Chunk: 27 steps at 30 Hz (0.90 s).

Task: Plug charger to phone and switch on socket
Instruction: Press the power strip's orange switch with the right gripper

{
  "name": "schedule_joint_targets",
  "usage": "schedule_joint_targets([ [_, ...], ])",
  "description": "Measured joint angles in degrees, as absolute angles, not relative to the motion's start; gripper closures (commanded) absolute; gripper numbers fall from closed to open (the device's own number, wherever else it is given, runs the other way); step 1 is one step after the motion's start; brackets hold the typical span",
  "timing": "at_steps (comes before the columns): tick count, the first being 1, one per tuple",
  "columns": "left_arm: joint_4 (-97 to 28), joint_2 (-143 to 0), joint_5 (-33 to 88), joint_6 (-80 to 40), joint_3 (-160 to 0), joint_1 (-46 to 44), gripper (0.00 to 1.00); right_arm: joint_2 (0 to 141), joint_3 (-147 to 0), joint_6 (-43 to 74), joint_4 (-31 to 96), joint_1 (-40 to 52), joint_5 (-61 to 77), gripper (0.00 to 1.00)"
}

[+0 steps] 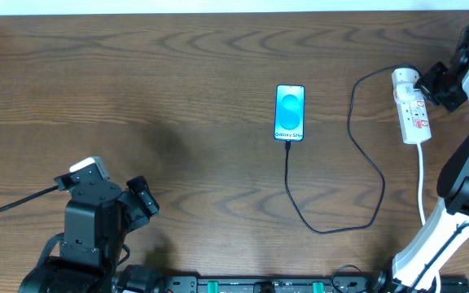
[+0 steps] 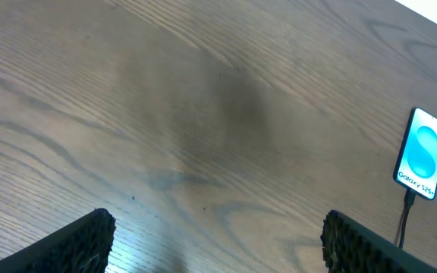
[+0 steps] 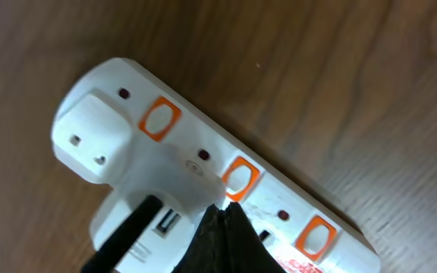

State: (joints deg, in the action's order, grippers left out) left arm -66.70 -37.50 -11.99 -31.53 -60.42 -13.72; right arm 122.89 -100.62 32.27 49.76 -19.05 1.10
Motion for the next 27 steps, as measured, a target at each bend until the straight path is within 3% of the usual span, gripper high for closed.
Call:
schedule_joint_targets([
  [27,-66.7,-37.5,-12.0,-31.5,-60.4,-13.7,0.13,122.9,-100.7,32.3,51.5,-19.0,-2.1,0.99],
])
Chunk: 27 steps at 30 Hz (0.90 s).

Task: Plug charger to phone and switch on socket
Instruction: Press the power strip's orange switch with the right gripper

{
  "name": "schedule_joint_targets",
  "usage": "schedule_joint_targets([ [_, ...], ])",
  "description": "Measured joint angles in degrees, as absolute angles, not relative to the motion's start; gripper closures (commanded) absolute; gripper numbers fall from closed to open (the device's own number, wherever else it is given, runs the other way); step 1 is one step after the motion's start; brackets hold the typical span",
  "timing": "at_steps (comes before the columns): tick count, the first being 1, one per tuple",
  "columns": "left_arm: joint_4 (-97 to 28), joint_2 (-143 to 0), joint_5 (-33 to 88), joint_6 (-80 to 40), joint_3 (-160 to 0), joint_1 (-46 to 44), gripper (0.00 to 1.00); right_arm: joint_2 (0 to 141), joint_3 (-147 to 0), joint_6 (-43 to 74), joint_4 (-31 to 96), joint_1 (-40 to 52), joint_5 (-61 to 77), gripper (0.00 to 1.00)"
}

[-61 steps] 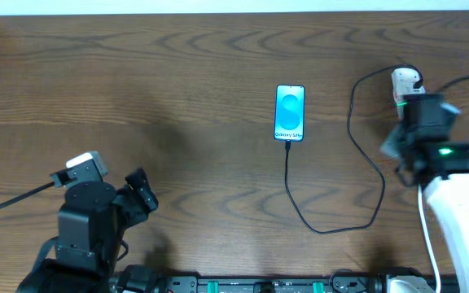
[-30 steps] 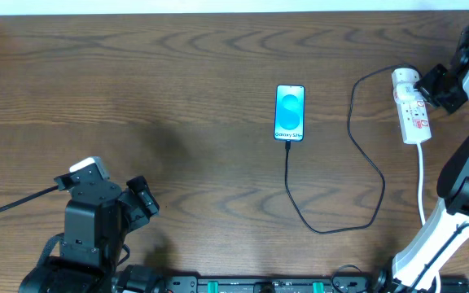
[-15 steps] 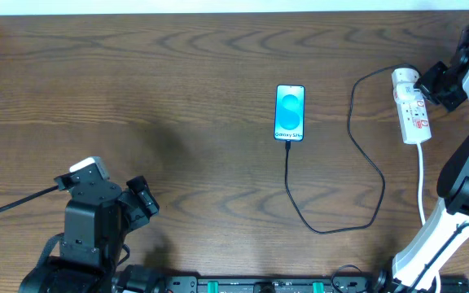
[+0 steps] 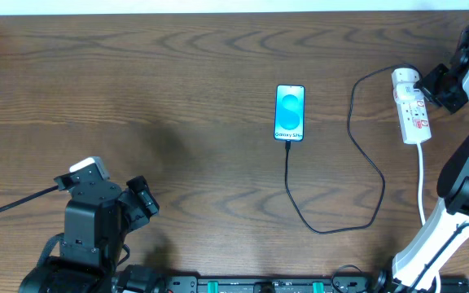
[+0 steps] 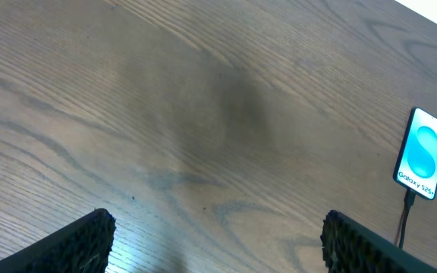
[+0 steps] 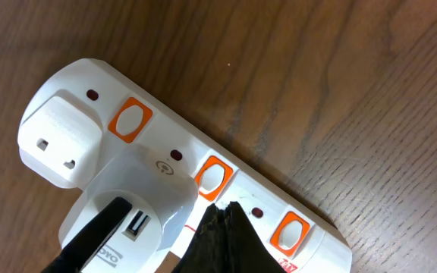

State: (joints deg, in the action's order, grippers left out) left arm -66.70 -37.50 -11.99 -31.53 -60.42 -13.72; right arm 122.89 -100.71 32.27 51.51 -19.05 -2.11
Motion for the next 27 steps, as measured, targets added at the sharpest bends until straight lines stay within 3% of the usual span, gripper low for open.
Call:
schedule_joint_targets([
  [27,-66.7,-37.5,-12.0,-31.5,-60.4,-13.7,0.13,124.2,-100.7,32.3,50.4,-17.0,-3.7,0.99],
])
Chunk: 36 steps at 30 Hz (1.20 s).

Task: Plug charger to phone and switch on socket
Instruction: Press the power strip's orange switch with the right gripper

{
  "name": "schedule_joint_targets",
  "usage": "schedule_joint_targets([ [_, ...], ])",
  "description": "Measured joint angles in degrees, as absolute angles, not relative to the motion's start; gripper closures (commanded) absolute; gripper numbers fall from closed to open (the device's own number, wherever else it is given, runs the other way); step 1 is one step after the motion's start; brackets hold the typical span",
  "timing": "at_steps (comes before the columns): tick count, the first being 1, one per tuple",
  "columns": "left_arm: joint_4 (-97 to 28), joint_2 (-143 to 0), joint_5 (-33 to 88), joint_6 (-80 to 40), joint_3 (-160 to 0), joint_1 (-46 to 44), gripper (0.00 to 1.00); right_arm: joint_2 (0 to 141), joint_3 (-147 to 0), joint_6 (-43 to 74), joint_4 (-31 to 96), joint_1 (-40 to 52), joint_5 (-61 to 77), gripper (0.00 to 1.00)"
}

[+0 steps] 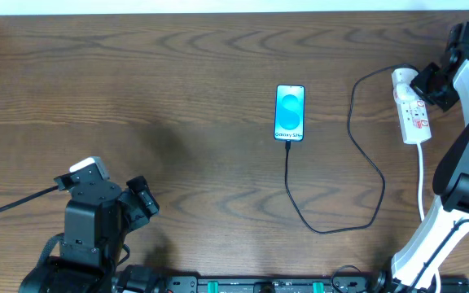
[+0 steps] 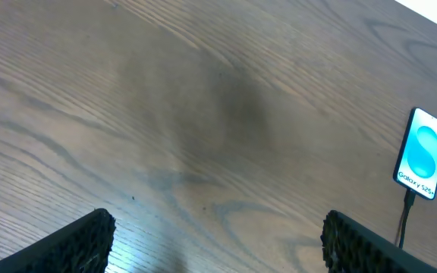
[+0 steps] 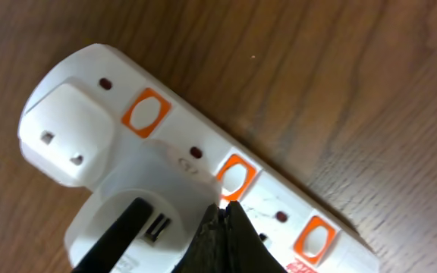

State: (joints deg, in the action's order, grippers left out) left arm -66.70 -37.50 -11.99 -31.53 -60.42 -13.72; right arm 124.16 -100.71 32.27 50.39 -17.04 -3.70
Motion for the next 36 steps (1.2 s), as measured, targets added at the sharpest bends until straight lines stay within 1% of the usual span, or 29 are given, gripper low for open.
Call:
schedule_joint_targets([
  [20,-66.7,-37.5,-12.0,-31.5,-60.4,-13.7,0.12,126.3,-100.7,32.3,49.8,-17.1,-6.0,0.99],
  [29,-66.7,-37.5,-12.0,-31.5,-60.4,-13.7,0.13,127.0,-98.6,32.2,45.8,-16.8,-5.6,0.99],
  [36,-66.7,-37.5,-12.0,-31.5,-60.4,-13.7,0.13,126.9,-98.6,31.6,47.3,-15.4,-8.3,0.99],
])
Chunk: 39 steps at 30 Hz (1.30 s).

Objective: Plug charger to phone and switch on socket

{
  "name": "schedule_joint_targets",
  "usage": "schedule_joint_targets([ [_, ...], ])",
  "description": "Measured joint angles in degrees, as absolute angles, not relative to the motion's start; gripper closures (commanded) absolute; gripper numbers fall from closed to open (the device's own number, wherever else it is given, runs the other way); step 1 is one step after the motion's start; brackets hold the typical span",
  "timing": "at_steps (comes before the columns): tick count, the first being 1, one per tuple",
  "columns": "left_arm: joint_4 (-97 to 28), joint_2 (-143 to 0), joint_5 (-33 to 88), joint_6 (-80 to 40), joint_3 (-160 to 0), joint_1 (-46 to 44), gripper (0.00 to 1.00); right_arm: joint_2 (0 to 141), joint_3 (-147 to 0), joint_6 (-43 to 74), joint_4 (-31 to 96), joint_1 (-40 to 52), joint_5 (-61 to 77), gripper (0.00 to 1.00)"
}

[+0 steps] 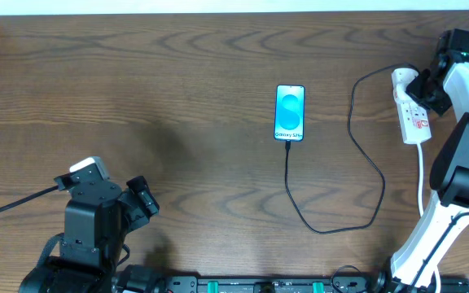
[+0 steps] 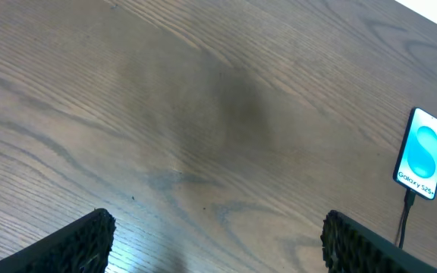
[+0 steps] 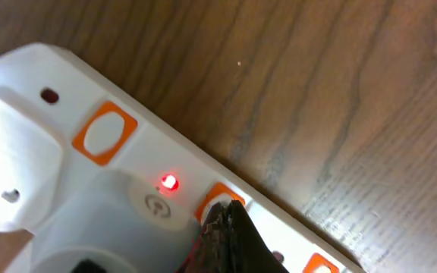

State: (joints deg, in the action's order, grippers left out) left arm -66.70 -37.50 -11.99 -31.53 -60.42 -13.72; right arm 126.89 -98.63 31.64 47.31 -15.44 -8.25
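The phone [image 1: 290, 112] lies screen up at the table's middle, its screen lit blue, with the black charger cable [image 1: 332, 229] plugged into its near end. The cable loops right to a white adapter in the white power strip [image 1: 411, 108] at far right. My right gripper [image 3: 226, 206] is shut, its tips pressed on an orange switch [image 3: 212, 196] of the power strip [image 3: 44, 76]; a red light [image 3: 169, 182] glows beside it. My left gripper [image 2: 215, 243] hangs open over bare wood at the near left, the phone [image 2: 422, 153] far off to its right.
The strip's white lead [image 1: 421, 175] runs toward the near edge along my right arm. A second orange switch [image 3: 103, 133] and an unlit indicator [image 3: 49, 96] sit further along the strip.
My right gripper has come down closer onto the strip, its shut tips now on the middle orange switch, and the red light next to that switch has come on. The left arm is unchanged.
The phone was plugged in and lit throughout, and my left gripper stayed open and still. My shut right gripper hovered at the strip's middle switch through three moments with no indicator lit. Now it presses that switch and the red light glows.
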Motion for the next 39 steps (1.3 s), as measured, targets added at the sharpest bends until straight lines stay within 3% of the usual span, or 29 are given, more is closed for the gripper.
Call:
schedule_joint_targets([
  [7,-66.7,-37.5,-12.0,-31.5,-60.4,-13.7,0.12,124.6,-97.7,30.5,51.2,-13.8,-8.2,0.99],
  [18,-66.7,-34.3,-12.0,-31.5,-60.4,-9.9,0.12,101.4,-97.1,32.5,57.2,-17.7,-21.5,0.99],
  [31,-66.7,-15.8,-12.0,-31.5,-60.4,0.2,0.12,75.5,-97.2,33.7,38.3,-18.1,-0.6,0.99],
  [39,-67.2,-10.4,-12.0,-31.5,-60.4,0.8,0.13,64.8,-97.3,33.4,36.8,-17.8,3.3,0.95],
])
